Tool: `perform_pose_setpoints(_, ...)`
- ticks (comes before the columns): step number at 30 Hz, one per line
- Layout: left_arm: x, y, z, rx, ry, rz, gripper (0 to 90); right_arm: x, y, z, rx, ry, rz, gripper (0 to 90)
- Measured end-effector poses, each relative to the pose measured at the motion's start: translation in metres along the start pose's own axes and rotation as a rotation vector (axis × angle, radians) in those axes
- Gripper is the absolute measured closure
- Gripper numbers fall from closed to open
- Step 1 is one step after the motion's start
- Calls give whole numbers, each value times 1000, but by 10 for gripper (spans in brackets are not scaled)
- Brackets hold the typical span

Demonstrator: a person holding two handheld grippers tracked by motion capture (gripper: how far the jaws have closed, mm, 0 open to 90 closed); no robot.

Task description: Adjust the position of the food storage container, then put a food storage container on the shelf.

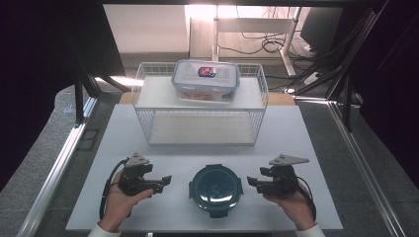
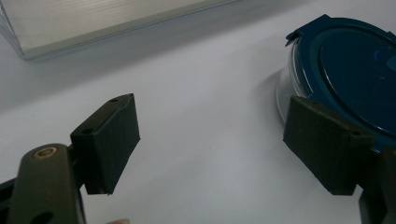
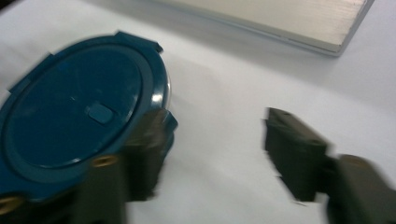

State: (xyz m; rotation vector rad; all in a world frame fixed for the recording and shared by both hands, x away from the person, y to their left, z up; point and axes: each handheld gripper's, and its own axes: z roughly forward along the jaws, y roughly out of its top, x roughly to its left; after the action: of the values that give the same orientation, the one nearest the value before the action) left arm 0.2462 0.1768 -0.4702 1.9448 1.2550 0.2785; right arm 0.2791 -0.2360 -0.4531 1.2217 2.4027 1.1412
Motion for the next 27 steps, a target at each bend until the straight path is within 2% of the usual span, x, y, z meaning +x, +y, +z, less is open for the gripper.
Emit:
perform_pose_setpoints(3,-1,1,0,3,-10,-23,162,0,-2,-1,-13,14,16,254)
perform_pose_setpoints(6,-3,2,0,-4,26,-33,144,0,-5,-1,-3,24,36,202)
perform_pose_setpoints(9,-2,2,-1,-8,18,-52,139,-1,-7,2,17,24,53,174)
perform_pose_setpoints(14,-1,1,-4,-19,-48,-102,134,-3,-8,6,32,57,77,153)
perform_pose_setpoints(15,-1,1,-4,-19,-48,-102,132,-3,-8,6,35,66,78,149)
perform_pose_setpoints(18,-10,-1,-2,-9,-95,-118,132,-2,-11,7,48,93,82,146)
perform_pose_setpoints(19,-10,-1,-2,-9,-95,-118,130,-2,-11,7,48,93,82,146)
perform_pose_setpoints(20,-16,-3,1,3,-135,-131,129,-2,-13,8,52,116,98,146)
perform_pose_setpoints(21,-16,-3,1,3,-135,-131,128,-2,-14,9,50,125,103,146)
perform_pose_setpoints(22,-21,-4,3,13,-171,-142,127,-3,-14,9,51,135,109,149)
perform_pose_setpoints(23,-25,-5,6,20,-190,-148,126,-2,-14,10,51,141,115,152)
perform_pose_setpoints(25,-27,-5,7,24,-193,-147,126,-1,-14,10,50,150,118,157)
perform_pose_setpoints(26,-30,-7,12,38,-202,-150,125,0,-13,12,48,186,130,179)
perform_pose_setpoints(27,-30,-7,12,38,-202,-150,124,0,-13,12,48,186,130,179)
